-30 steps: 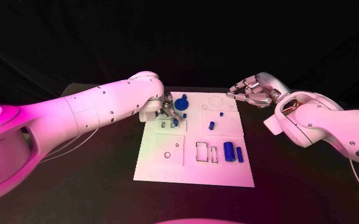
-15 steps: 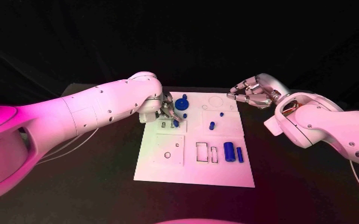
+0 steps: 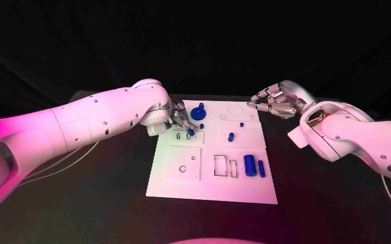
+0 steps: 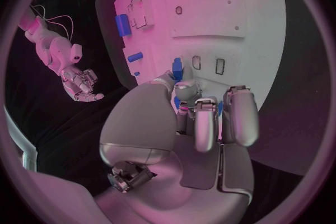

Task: Assemble the parts on the task board

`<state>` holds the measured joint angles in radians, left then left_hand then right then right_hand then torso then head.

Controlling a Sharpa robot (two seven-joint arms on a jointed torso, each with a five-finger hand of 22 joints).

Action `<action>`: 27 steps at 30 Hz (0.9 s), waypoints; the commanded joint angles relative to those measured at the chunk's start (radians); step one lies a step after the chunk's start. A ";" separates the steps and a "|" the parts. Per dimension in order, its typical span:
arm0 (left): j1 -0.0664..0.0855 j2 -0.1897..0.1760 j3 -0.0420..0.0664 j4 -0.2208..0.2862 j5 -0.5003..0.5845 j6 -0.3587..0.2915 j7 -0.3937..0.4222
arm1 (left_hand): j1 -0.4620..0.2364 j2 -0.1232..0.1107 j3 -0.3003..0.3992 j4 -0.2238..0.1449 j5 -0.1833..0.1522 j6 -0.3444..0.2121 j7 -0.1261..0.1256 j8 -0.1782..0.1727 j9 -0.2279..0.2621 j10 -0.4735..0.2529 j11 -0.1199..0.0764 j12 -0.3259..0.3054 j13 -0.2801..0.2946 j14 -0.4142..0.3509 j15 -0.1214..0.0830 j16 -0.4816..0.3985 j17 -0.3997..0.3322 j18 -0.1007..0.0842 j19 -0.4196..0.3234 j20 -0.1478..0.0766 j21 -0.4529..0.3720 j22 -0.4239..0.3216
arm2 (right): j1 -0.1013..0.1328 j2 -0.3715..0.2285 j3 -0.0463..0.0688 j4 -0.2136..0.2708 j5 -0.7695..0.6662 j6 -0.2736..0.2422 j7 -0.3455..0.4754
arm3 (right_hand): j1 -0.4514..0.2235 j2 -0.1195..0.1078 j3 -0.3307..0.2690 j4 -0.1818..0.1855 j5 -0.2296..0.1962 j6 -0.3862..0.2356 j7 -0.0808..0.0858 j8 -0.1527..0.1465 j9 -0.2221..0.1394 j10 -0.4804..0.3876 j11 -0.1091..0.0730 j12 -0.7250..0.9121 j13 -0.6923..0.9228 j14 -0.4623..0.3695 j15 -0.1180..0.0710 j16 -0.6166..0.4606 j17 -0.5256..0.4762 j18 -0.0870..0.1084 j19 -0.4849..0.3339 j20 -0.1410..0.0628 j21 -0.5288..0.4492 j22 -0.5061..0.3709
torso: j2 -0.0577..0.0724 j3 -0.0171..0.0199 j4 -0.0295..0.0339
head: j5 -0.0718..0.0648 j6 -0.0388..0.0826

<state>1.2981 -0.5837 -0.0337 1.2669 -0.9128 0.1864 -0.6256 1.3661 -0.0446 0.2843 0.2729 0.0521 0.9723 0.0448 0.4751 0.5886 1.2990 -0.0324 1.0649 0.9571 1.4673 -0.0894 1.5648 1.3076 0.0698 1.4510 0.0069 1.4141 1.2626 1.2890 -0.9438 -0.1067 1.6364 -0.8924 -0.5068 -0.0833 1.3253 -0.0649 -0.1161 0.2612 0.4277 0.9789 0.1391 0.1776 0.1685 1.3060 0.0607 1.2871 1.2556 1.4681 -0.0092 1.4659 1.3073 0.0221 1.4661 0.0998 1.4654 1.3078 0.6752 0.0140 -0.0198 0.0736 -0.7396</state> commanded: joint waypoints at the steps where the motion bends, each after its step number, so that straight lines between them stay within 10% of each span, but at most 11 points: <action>1: -0.001 -0.027 0.001 0.050 -0.008 -0.156 0.063 | -0.017 -0.027 0.225 -0.180 -0.001 0.009 -0.001 0.003 0.011 0.013 0.000 0.002 0.006 0.104 0.000 0.006 0.263 -0.009 0.003 0.001 0.005 0.004 | -0.001 -0.003 0.000 0.001 -0.009 0.006 0.007 | 0.001 0.009 -0.005 0.000 0.004 -0.009 -0.001 0.006 0.001 0.002 -0.004 -0.002 -0.001 0.057 -0.007 -0.006 0.067 0.010 0.027 -0.007 -0.004 0.181 | -0.003 0.0004 0.0034 | 0.001 -0.001; 15: -0.073 -0.133 0.001 0.207 -0.124 -0.494 0.131 | -0.087 -0.093 0.392 -0.217 0.000 0.022 -0.007 0.021 0.053 0.043 -0.005 0.021 0.030 0.104 -0.006 0.006 0.263 -0.012 0.011 -0.006 0.014 0.022 | -0.001 -0.019 0.000 0.005 -0.009 0.001 0.011 | 0.000 0.010 -0.007 0.001 0.005 -0.009 -0.001 0.006 0.002 0.002 -0.004 -0.001 -0.001 0.057 -0.007 -0.006 0.067 0.010 0.028 -0.007 -0.003 0.181 | -0.015 0.0047 0.0162 | -0.002 -0.013; 27: -0.121 -0.147 0.001 0.239 -0.224 -0.575 0.126 | -0.099 -0.106 0.420 -0.224 0.000 0.028 -0.010 0.025 0.061 0.050 -0.007 0.025 0.035 0.104 -0.008 0.006 0.263 -0.013 0.014 -0.008 0.017 0.028 | -0.002 -0.024 -0.001 0.007 -0.009 0.000 0.012 | 0.000 0.010 -0.007 0.001 0.005 -0.009 -0.001 0.006 0.002 0.002 -0.004 -0.001 -0.001 0.057 -0.007 -0.006 0.067 0.010 0.028 -0.007 -0.003 0.181 | -0.021 0.0097 0.0194 | 0.000 -0.023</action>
<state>1.1788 -0.7333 -0.0336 1.5012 -1.0736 -0.3382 -0.5127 1.2654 -0.1451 0.5046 0.2463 0.0511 0.9930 0.0389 0.4948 0.6486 1.3414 -0.0384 1.0847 0.9911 1.4673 -0.0893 1.5648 1.3074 0.0698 1.4582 -0.0002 1.4281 1.2908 1.2875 -0.9677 -0.1075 1.6414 -0.8922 -0.5084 -0.0811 1.3253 -0.0649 -0.1171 0.2622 0.4277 0.9789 0.1391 0.1775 0.1691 1.3060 0.0608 1.2871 1.2556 1.4681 -0.0092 1.4659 1.3079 0.0220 1.4661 0.0998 1.4654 1.3075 0.6561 0.0222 -0.0002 0.0731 -0.7610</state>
